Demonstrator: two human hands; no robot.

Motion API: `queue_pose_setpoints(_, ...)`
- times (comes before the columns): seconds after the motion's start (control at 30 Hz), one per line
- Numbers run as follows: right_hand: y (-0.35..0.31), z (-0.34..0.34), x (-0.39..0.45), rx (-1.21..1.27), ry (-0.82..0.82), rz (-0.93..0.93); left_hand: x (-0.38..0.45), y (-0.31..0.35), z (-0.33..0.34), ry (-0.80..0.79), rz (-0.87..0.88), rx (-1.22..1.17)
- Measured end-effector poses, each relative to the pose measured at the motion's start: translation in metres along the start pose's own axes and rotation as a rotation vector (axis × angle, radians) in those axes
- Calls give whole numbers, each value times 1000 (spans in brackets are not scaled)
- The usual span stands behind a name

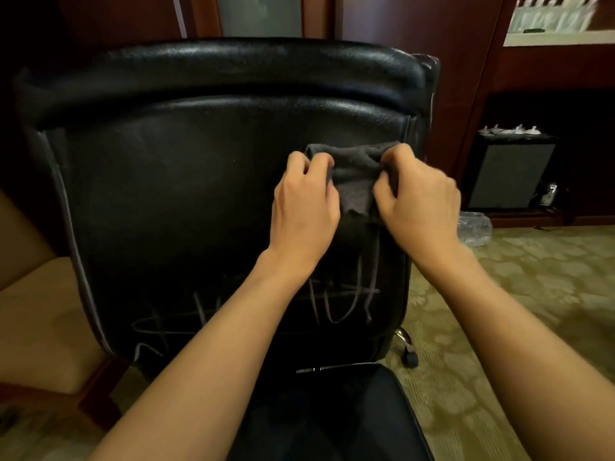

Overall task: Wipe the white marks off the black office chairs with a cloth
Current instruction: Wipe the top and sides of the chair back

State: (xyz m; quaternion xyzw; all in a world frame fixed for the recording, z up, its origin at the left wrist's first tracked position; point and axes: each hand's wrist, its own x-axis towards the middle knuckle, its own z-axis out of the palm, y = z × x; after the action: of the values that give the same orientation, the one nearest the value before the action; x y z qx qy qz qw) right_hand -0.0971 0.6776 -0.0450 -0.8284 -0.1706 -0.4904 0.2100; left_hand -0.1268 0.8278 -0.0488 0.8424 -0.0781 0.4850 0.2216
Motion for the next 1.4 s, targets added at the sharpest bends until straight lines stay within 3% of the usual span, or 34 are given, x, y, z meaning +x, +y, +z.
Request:
queue_pose_setpoints(0.3,1,12,-87,-84,-177,-20,-92,-17,7,-225,-13,41)
queue_pose_setpoints(0.37,4,4,-74,-50,-175,-35,-79,-14,3,-204,8,26)
queue_pose_setpoints(0.5,5,-16,0,-13,-7,-45,-12,9,-1,-29,27,-18)
queue_pose_setpoints(0.6,5,-15,17,-48,-122,21,13,16,2,-44,-44,36)
queue_pose_setpoints(0.77,7,12,-82,-50,-238,91,-77,-8,18,-193,8,106)
queue_pose_setpoints(0.9,-4,21,-145,-49,-337,142,-146,-24,13,-340,-102,65)
queue_pose_setpoints(1.13,-9,-13,-45,41,-22,91,-48,1,-6,-15,-45,-34)
queue_pose_setpoints(1.23,-6,1,-50,-35,-135,108,-46,0,2,-63,-78,22)
queue_pose_setpoints(1.4,0,32,-152,-58,-319,193,-147,-28,21,-271,-105,52)
